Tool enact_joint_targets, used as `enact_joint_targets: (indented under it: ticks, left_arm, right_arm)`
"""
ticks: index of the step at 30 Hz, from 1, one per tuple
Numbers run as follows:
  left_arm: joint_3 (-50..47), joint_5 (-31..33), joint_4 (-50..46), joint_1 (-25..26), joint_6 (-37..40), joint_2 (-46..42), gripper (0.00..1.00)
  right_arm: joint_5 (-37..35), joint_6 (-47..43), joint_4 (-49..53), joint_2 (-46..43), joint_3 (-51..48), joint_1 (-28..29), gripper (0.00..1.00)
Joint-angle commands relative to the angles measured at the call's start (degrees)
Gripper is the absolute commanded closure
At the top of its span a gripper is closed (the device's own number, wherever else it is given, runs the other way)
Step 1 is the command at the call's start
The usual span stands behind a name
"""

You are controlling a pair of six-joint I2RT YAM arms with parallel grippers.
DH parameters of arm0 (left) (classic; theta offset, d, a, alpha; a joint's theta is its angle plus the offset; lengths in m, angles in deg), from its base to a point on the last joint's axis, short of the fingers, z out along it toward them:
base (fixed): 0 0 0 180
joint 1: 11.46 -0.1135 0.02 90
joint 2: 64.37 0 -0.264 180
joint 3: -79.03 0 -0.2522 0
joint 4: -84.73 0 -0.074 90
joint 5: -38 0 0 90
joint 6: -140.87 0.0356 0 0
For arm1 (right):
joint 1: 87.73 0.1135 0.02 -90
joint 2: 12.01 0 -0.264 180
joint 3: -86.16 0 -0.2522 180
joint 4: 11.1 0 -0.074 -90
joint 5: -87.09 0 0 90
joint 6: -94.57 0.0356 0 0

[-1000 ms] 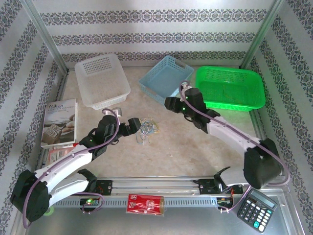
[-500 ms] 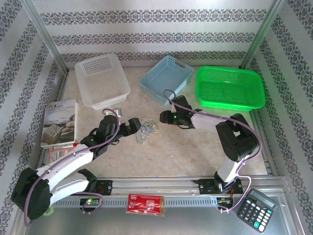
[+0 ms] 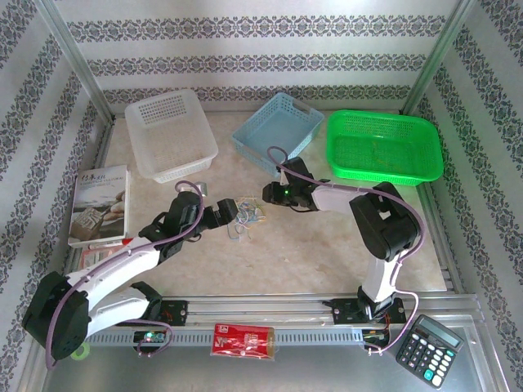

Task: Untangle the cables

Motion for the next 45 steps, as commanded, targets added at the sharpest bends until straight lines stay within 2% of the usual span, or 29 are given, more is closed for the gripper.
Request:
enact_joint_targets:
  ticks: [1, 3, 11, 23, 27, 31, 35, 40, 45]
  left_arm:
    - [1.58, -0.85, 1.61, 0.53, -0.02, 0.13, 0.00]
    - [1.35, -0.84, 1.59, 0.53, 0.26, 0.11, 0.00]
    - [-0.19, -1.28, 3.75, 0.53, 2.39, 1.03, 0.00]
    - [-1.60, -5.47, 10.89, 0.53, 10.88, 3.20, 0.00]
    - [-2.41, -2.79, 12.58, 0.50, 6.78, 2.75, 0.00]
    - [-5.42, -0.10, 20.70, -0.53, -2.62, 0.65, 0.00]
    - [-4.18, -0.41, 25.30, -1.98, -7.52, 1.40, 0.08]
    - [2.16, -6.70, 25.86, -4.21, -8.29, 7.50, 0.24]
    - [5.16, -10.89, 29.23, -6.30, -10.98, 14.35, 0.35]
  right_arm:
    - [1.58, -0.11, -1.28, -1.61, 0.53, 0.52, 0.91]
    - [1.76, -0.21, -1.18, -3.32, -0.15, 0.53, 1.00]
    - [-0.23, -0.85, -4.19, -12.55, -4.54, 3.14, 1.00]
    - [-4.49, -3.91, -13.03, -20.39, -10.87, 8.52, 1.00]
    - [-4.93, -4.51, -14.92, -21.71, -13.16, 8.73, 1.00]
    - [-4.24, -4.74, -16.11, -22.42, -14.91, 8.73, 1.00]
    - [-3.25, -5.09, -17.82, -22.79, -16.16, 8.87, 1.00]
    - [-2.25, -5.26, -19.28, -22.74, -16.99, 8.94, 1.00]
    - [-1.90, -5.21, -20.46, -22.88, -18.11, 8.96, 1.00]
